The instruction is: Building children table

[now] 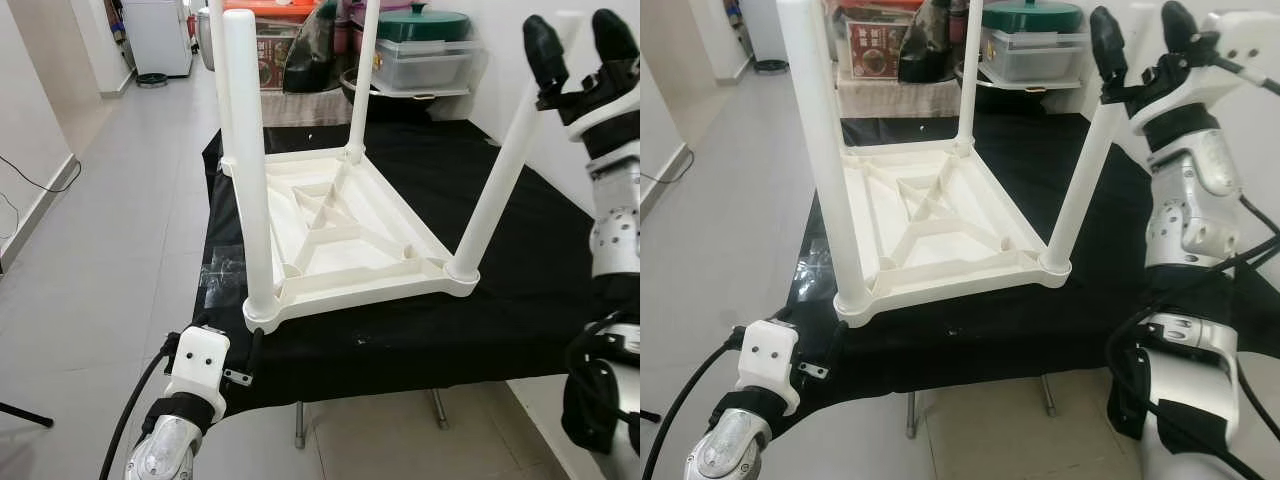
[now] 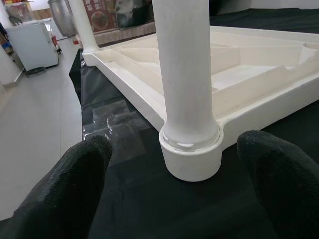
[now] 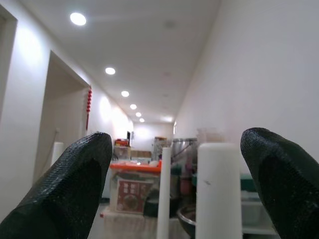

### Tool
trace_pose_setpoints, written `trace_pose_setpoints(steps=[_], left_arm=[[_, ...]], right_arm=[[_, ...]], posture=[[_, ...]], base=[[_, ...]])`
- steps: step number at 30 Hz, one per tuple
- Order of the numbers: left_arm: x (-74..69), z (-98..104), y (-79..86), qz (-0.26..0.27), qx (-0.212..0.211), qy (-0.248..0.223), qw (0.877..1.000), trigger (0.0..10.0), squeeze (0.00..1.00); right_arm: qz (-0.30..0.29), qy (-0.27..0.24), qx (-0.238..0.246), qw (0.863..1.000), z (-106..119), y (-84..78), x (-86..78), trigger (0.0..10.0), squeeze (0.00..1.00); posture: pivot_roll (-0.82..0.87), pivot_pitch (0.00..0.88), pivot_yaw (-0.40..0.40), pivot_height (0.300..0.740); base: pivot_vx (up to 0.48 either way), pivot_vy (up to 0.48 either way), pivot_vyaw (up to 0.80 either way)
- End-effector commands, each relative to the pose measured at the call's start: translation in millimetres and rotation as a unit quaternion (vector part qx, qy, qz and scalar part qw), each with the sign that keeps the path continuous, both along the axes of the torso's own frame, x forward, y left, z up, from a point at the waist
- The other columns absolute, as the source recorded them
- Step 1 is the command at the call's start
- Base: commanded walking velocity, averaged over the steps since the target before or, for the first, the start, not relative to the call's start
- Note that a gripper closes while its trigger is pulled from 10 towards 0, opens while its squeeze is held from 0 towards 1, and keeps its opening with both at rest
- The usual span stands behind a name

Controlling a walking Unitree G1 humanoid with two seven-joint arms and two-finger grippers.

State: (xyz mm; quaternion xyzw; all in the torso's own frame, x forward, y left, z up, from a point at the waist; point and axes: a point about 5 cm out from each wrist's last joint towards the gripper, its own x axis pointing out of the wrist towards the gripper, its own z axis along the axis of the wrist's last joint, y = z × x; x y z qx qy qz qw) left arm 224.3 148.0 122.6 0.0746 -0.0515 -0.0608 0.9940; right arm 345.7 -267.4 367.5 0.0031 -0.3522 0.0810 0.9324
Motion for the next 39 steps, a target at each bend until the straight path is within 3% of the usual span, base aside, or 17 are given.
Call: trace_pose_setpoints(steps=[1,2,4,6,10,17,24,28,36,37,39], left_arm=[[0.0,1.9,-0.7,0.002,0.003,0.000,1.000,10.0,0.00],[0.0,1.9,-0.7,0.002,0.003,0.000,1.000,10.0,0.00],[1.7,6.2,-0.7,0.002,0.002,-0.007,1.000,10.0,0.00],[3.2,12.3,-0.8,-0.001,0.000,-0.019,1.000,10.0,0.00],[1.8,19.1,-5.1,-0.022,-0.004,-0.032,0.999,10.0,0.00],[-3.9,23.6,-13.0,-0.058,-0.012,-0.040,0.997,10.0,0.00],[-11.8,41.3,-31.1,-0.147,-0.038,-0.063,0.986,10.0,0.00],[-10.0,50.3,-30.1,-0.150,-0.035,-0.076,0.985,10.0,0.00],[-9.2,53.7,-28.4,-0.150,-0.034,-0.080,0.985,10.0,0.00],[-9.1,54.1,-28.6,-0.152,-0.035,-0.081,0.985,10.0,0.00],[-8.9,54.2,-28.8,-0.153,-0.035,-0.081,0.984,10.0,0.00]], right_arm=[[-0.018,0.027,-0.008,0.999,-8.6,-2.0,5.8,10.0,0.00],[-0.018,0.027,-0.008,0.999,-8.6,-2.0,5.8,10.0,0.00],[-0.025,0.079,-0.037,0.996,-27.2,5.6,16.3,10.0,0.00],[-0.045,0.137,-0.036,0.989,-47.6,7.4,27.9,10.0,0.00],[-0.076,0.171,-0.022,0.982,-57.8,2.8,35.1,10.0,0.00],[-0.071,0.183,-0.018,0.980,-60.9,3.0,37.9,10.0,0.00],[-0.071,0.236,-0.044,0.968,-80.6,5.4,43.6,10.0,0.00],[-0.064,0.275,-0.051,0.958,-101.1,10.2,46.5,10.0,0.00],[-0.066,0.272,-0.036,0.959,-103.2,9.6,46.9,10.0,0.00],[-0.067,0.269,-0.034,0.960,-100.9,8.9,46.9,6.9,0.00],[-0.068,0.265,-0.031,0.961,-97.6,7.6,46.9,6.4,0.00]], posture=[[0.15,0.000,-0.058,0.740],[0.15,0.000,-0.058,0.740],[0.15,0.000,-0.060,0.740],[0.15,0.000,-0.066,0.740],[0.15,0.000,-0.070,0.740],[0.16,0.000,-0.073,0.740],[0.15,0.001,-0.077,0.740],[0.16,0.002,-0.077,0.740],[0.16,0.000,-0.077,0.740],[0.16,0.000,-0.077,0.740],[0.15,0.000,-0.078,0.740]], base=[[0.000,0.000,0.00],[0.000,0.000,0.00],[0.000,0.000,0.00],[0.000,0.000,0.00],[0.000,0.000,0.00],[0.000,0.000,0.00],[0.000,0.000,0.00],[0.000,0.000,0.00],[0.000,0.000,0.00],[0.000,0.000,0.00],[0.000,0.000,0.00]])
